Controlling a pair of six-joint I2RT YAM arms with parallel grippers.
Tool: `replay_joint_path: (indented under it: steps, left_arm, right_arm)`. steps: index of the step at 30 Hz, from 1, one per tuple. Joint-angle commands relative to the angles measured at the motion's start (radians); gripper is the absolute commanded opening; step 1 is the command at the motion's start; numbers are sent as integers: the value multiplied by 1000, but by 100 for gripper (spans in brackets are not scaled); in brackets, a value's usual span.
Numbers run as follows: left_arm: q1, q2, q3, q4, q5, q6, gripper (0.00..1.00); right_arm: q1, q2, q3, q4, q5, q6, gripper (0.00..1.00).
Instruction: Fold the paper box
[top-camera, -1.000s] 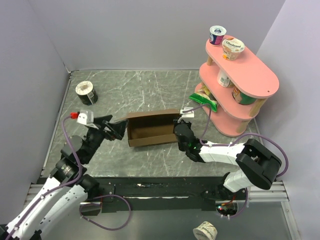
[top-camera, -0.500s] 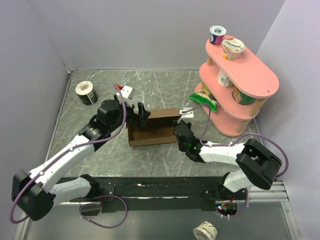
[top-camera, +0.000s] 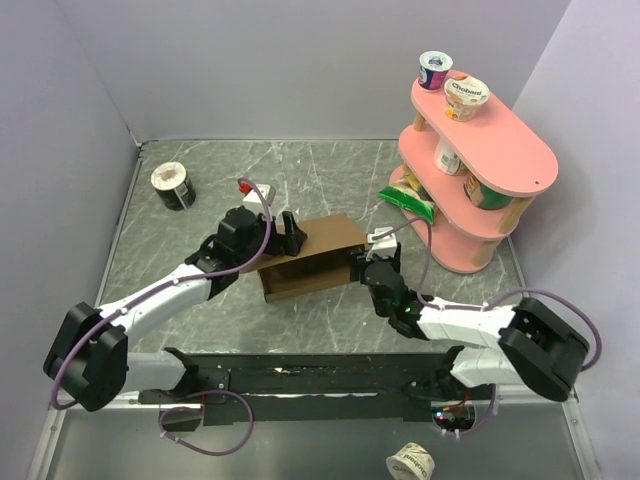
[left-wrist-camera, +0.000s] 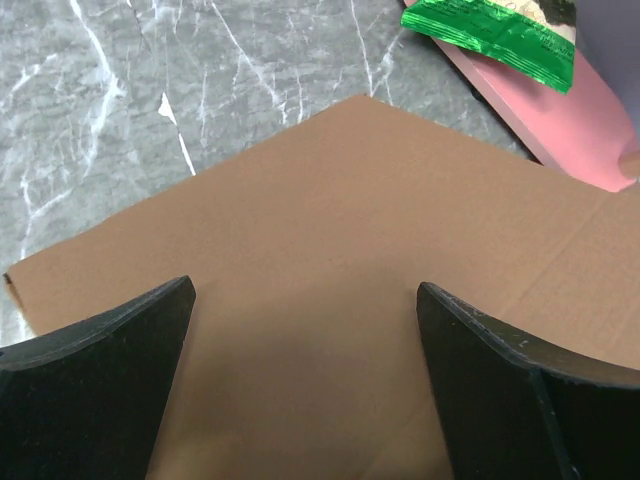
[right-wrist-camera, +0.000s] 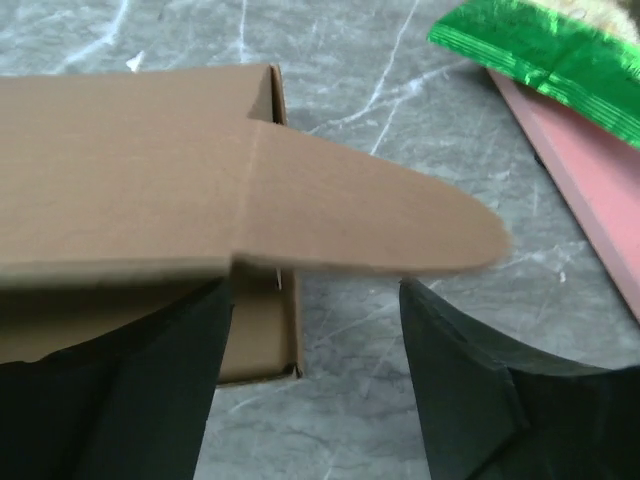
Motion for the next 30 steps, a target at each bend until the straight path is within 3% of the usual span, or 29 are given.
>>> replay_joint_path:
  steps: [1, 8, 15, 24, 30]
  left_arm:
    - [5, 32, -35, 105, 8, -48, 99]
    - [19, 76, -103, 183, 8, -63, 99]
    - [27, 108, -170, 291, 8, -74, 99]
    - [28, 193, -199, 335, 8, -79, 99]
    - [33, 231, -198, 341, 8, -71, 99]
  right_arm:
    - [20, -112, -25, -34, -40, -40, 83]
    - [35, -304, -16, -334, -256, -70, 88]
    - [35, -519, 12, -529, -610, -89, 88]
    - [35, -603, 112, -657, -888, -90, 79]
    - [35, -579, 219, -822, -1133, -96, 80]
